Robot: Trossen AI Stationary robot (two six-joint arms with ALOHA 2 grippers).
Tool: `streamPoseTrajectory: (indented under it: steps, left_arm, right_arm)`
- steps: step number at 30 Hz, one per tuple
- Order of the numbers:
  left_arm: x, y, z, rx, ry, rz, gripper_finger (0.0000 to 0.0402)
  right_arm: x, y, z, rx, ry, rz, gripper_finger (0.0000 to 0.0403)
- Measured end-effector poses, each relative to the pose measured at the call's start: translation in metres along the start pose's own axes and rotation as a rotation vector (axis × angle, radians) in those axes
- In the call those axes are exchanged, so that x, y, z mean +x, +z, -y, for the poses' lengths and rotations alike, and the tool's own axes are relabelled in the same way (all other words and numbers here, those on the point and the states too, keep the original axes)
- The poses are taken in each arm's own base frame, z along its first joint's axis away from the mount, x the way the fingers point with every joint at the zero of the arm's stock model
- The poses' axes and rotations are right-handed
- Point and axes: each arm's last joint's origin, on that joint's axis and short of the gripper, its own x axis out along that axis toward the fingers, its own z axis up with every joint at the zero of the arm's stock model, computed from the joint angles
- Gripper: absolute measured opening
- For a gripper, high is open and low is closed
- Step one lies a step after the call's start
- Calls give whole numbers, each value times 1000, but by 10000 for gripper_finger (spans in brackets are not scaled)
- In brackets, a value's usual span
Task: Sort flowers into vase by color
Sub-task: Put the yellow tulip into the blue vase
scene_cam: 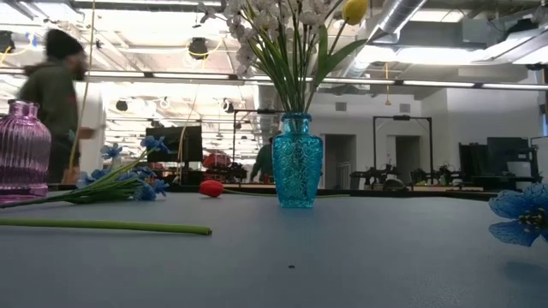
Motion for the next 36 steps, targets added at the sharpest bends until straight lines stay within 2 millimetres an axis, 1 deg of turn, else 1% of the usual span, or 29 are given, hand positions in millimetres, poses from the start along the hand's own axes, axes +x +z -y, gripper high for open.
streamPoseTrajectory:
  steps: [4, 13, 16, 19, 23, 26, 31, 36]
  left_arm:
    - [0, 0, -1, 11, 25, -3, 0]
    - [0, 0, -1, 18, 49, -1, 0]
    - [0, 0, -1, 13, 48, -1, 0]
    - [0, 0, -1, 6, 48, -1, 0]
    - [0, -1, -1, -31, 47, -1, 1]
    - [-1, -2, 2, -28, 40, -14, 11]
    - [-3, -5, 9, -23, 9, -46, 62]
    - [-5, -7, 14, -69, -4, -68, 120]
  right_arm:
    - [0, 0, 0, 0, 0, 0, 180]
    - [0, 0, 0, 1, -2, 0, 49]
    - [0, 0, 0, 1, -2, 0, 18]
    - [0, 0, 0, 4, -3, 0, 17]
    - [0, 0, 0, 39, -2, -1, 25]
    - [-1, -1, -1, 41, 1, -10, 20]
    - [-4, -3, -7, 54, 18, -25, 17]
    - [-7, -9, -13, 113, 24, -85, 17]
